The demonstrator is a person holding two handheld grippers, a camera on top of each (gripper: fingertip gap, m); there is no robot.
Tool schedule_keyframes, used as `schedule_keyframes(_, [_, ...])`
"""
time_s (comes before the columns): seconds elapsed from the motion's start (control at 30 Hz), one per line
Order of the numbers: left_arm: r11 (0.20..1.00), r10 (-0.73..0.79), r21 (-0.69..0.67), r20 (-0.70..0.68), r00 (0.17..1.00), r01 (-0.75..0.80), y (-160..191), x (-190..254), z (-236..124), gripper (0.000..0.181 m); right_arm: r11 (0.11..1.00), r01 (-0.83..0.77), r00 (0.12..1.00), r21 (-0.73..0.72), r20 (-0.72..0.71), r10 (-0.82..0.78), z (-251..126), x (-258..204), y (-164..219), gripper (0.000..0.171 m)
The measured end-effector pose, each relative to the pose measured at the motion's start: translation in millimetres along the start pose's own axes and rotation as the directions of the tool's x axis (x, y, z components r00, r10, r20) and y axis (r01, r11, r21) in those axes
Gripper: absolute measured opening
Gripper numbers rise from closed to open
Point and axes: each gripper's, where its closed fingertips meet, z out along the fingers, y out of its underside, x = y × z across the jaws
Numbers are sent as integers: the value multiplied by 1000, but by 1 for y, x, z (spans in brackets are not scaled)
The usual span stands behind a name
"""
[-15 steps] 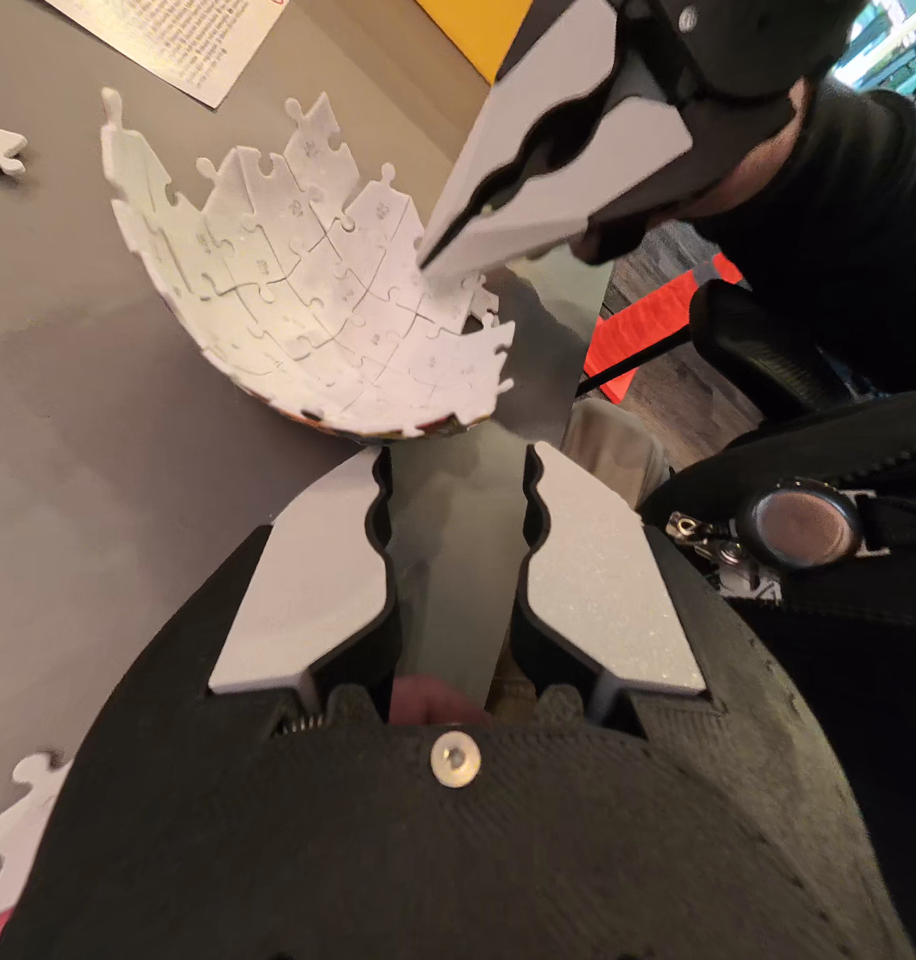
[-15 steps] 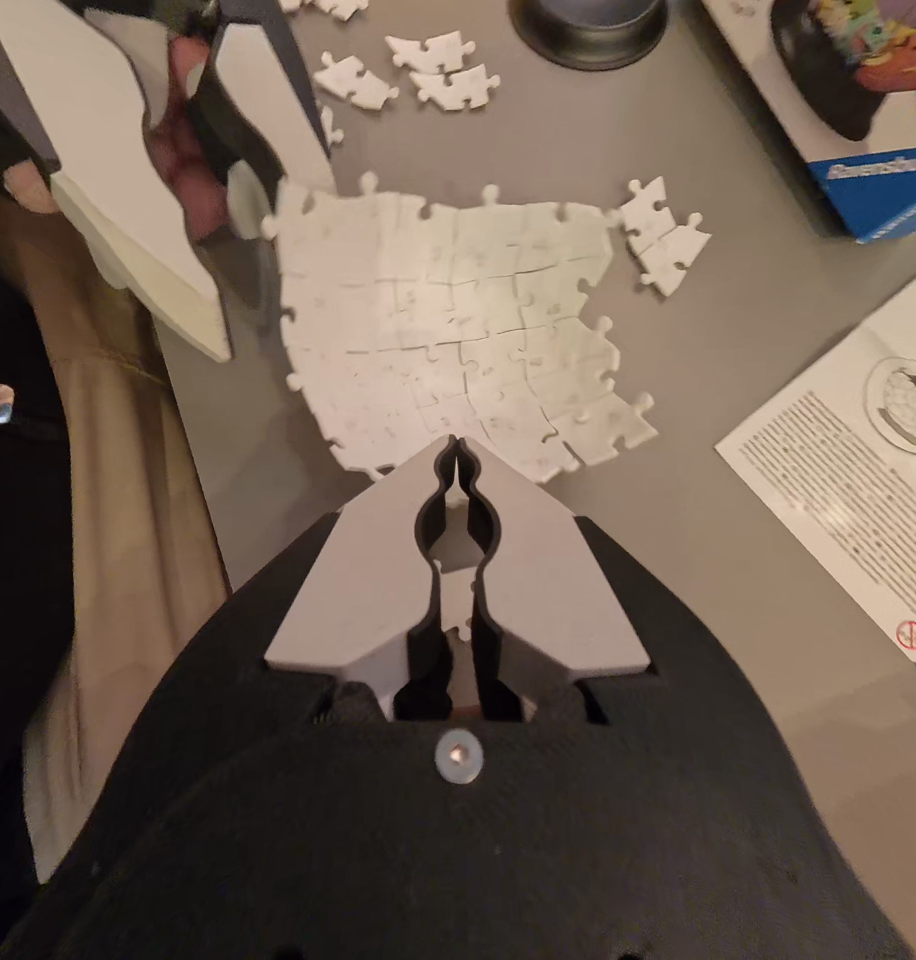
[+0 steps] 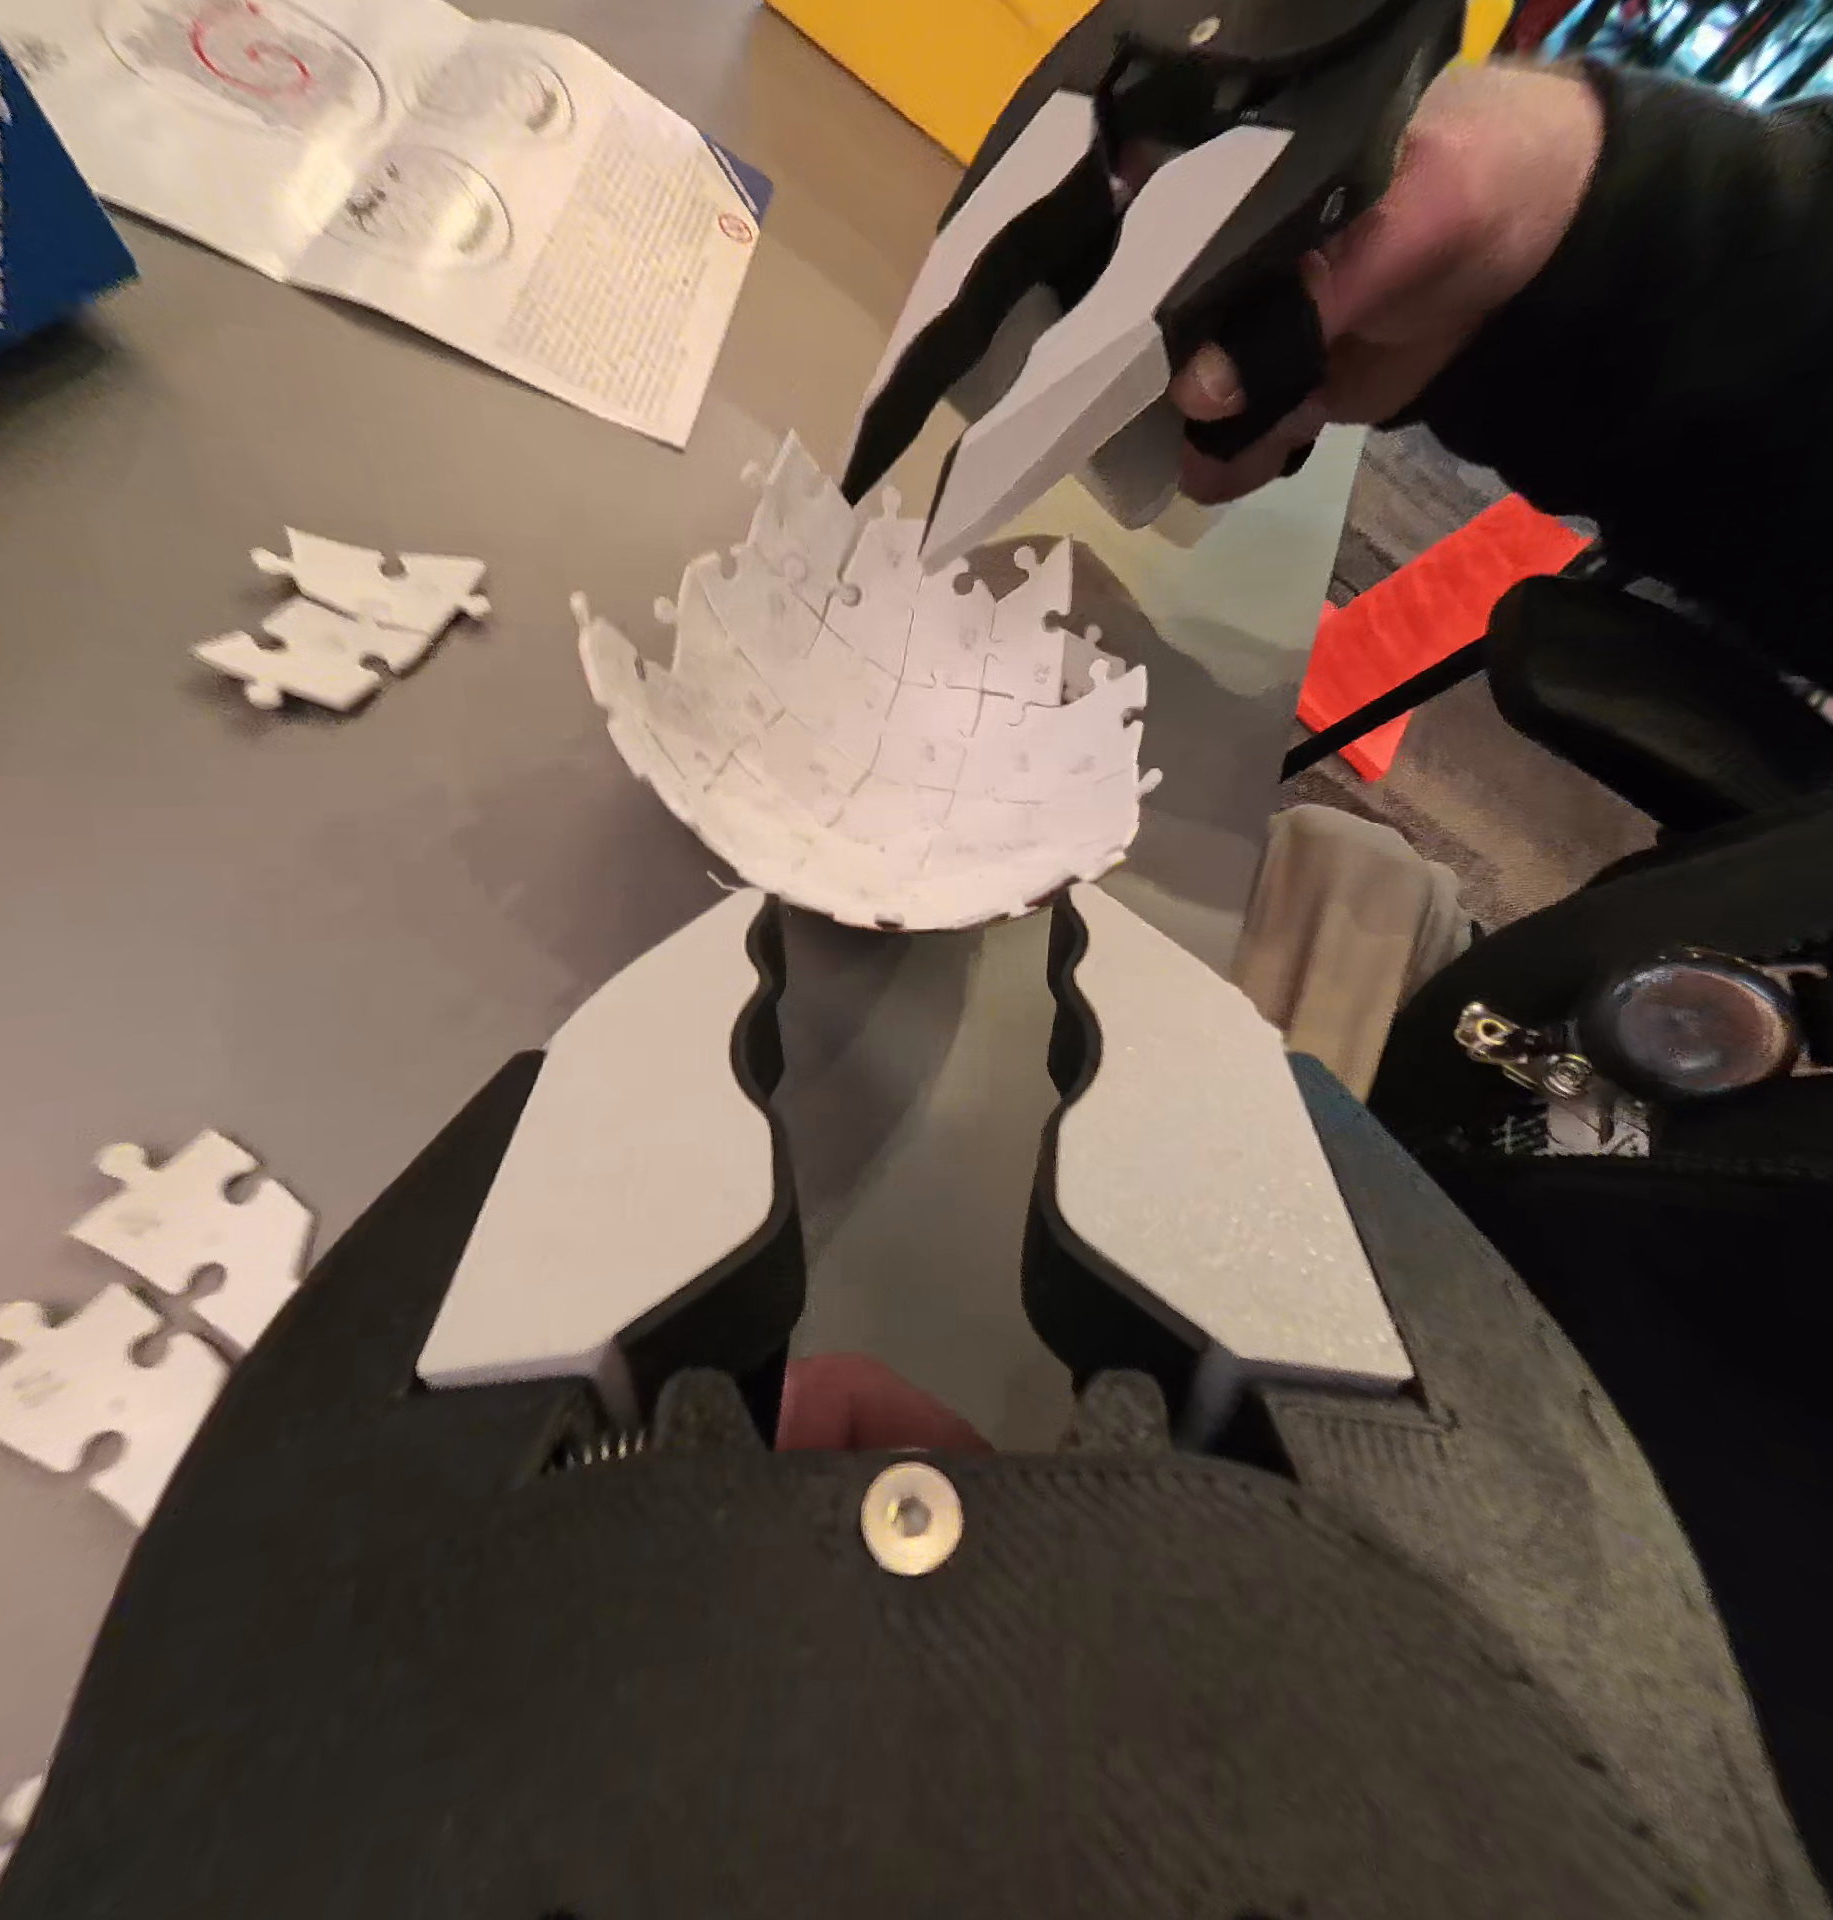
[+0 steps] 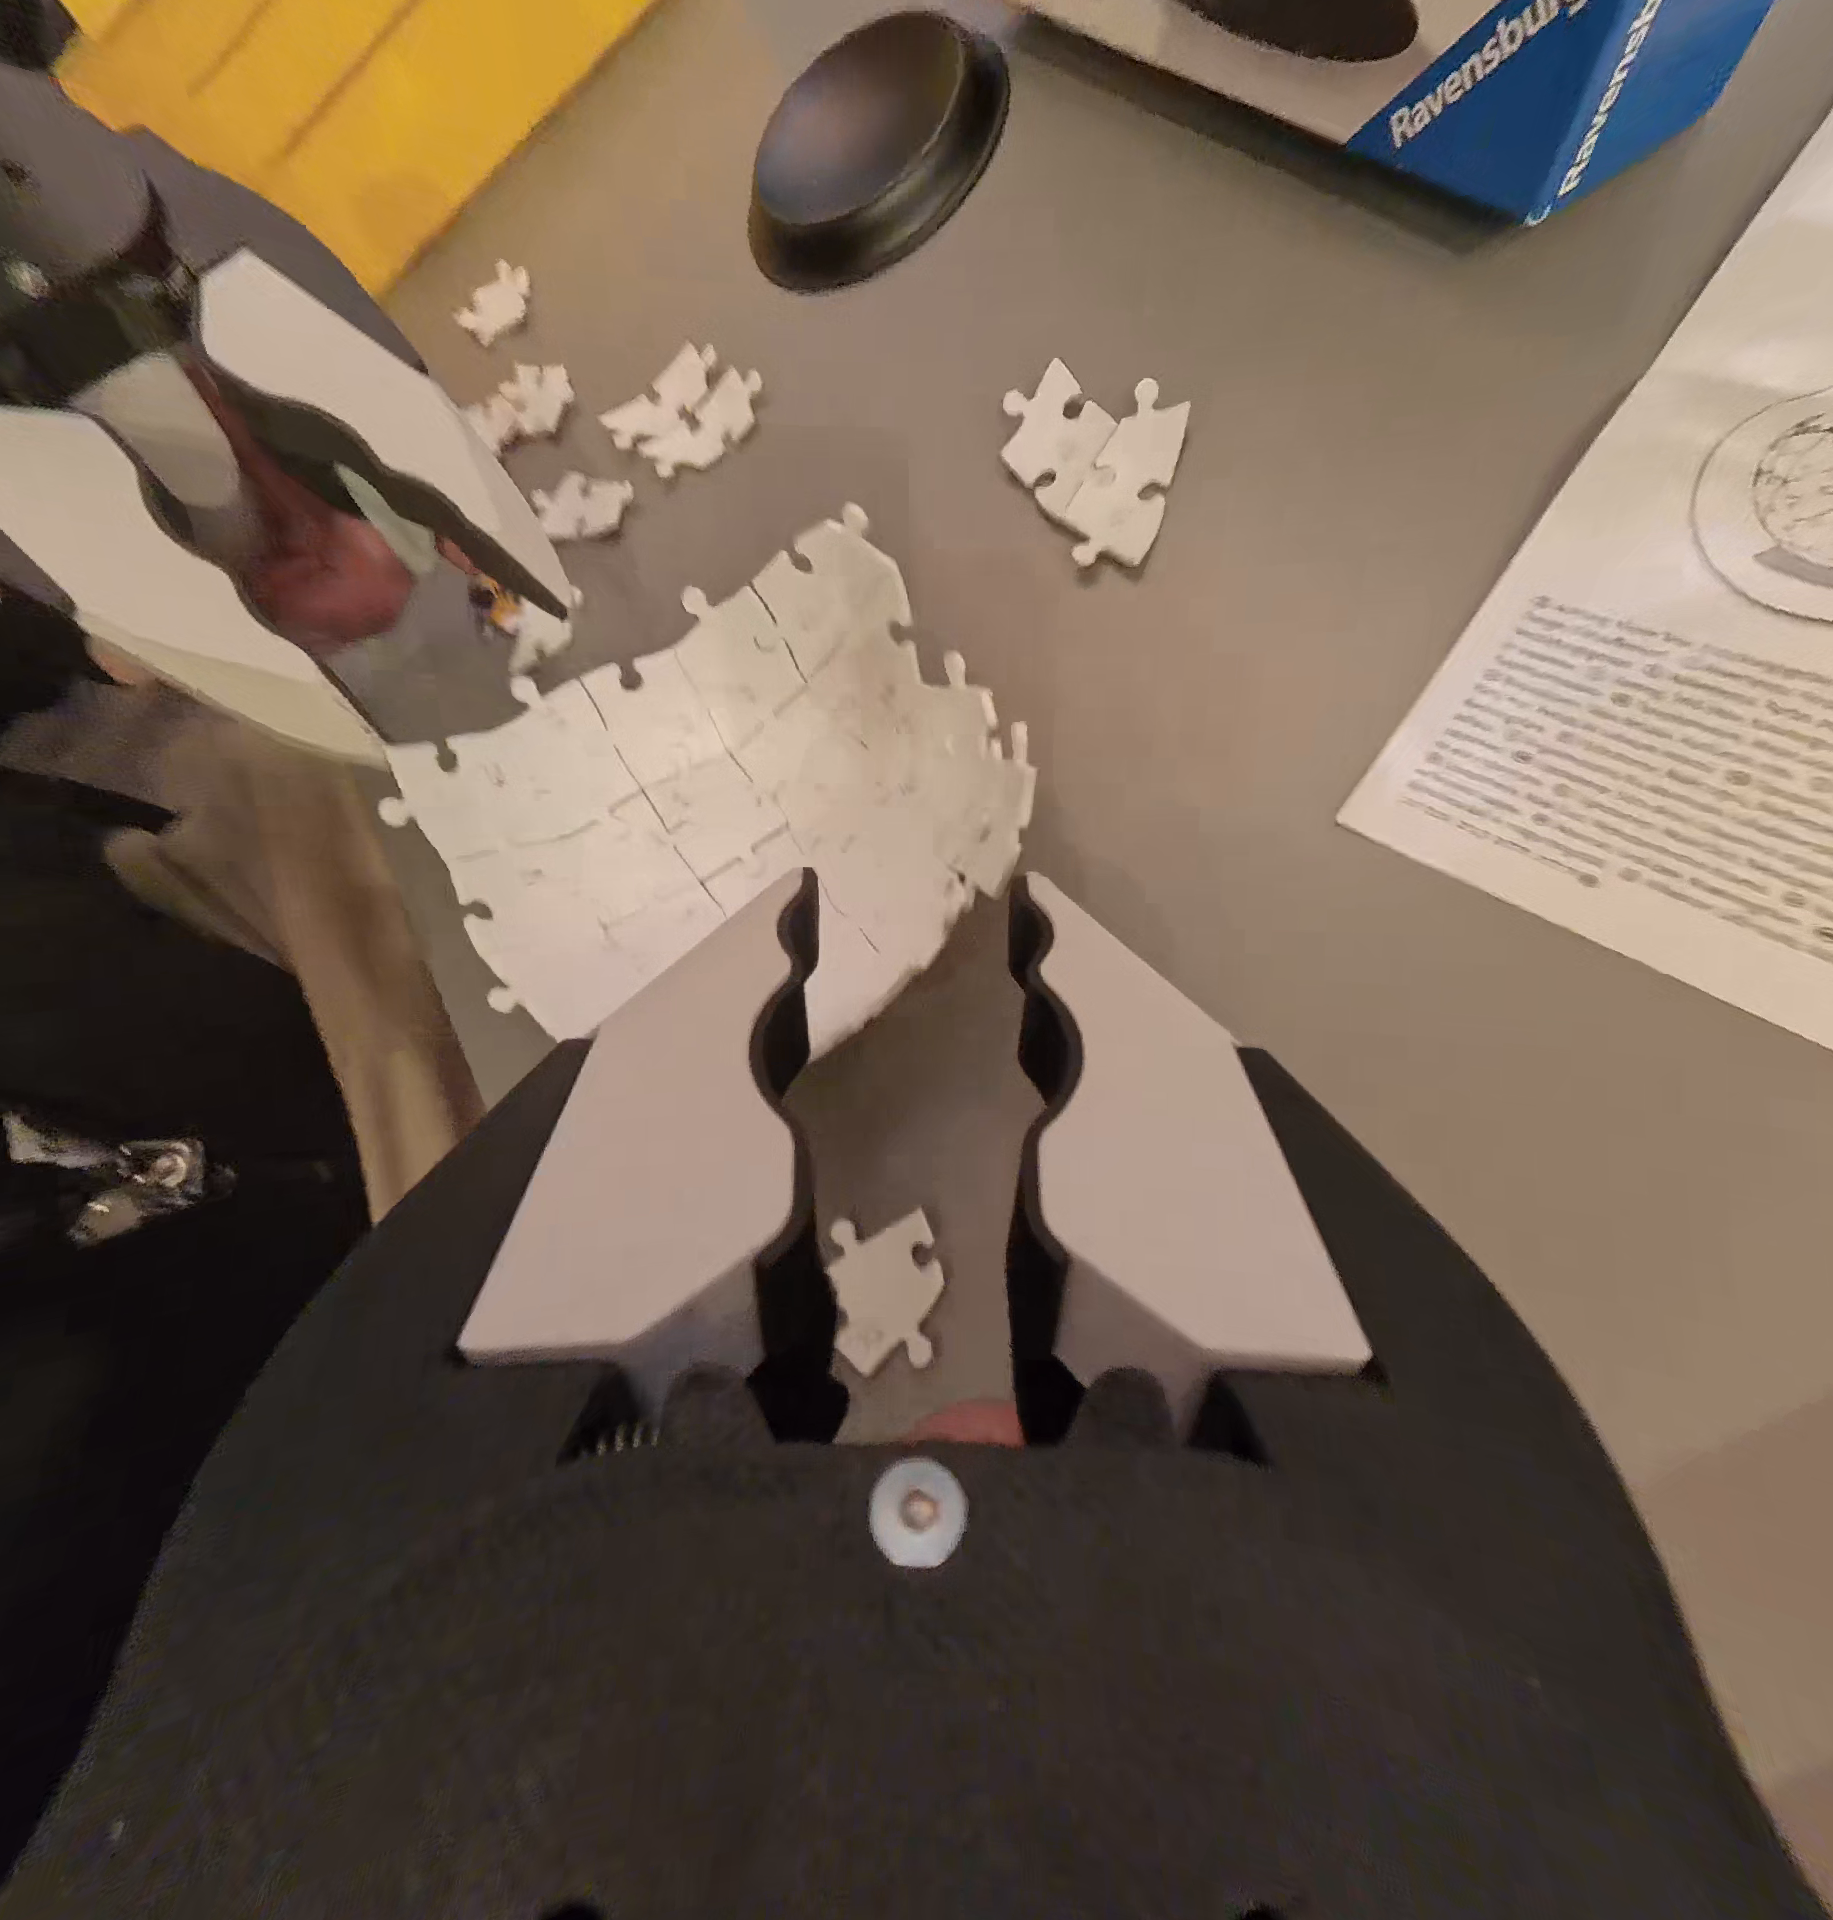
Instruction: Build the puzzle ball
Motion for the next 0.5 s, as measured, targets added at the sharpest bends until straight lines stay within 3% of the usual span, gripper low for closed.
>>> schedule_keyframes(0.2, [995,92,-42,-26,995,-93,-5,8,11,51,999,15,1000,-43,5,-15,14,8,-2,22])
schedule_keyframes(0.5, [994,98,-53,-37,994,-100,-1,6,10,49,997,47,996,-69,-67,-52,-2,25,0,18])
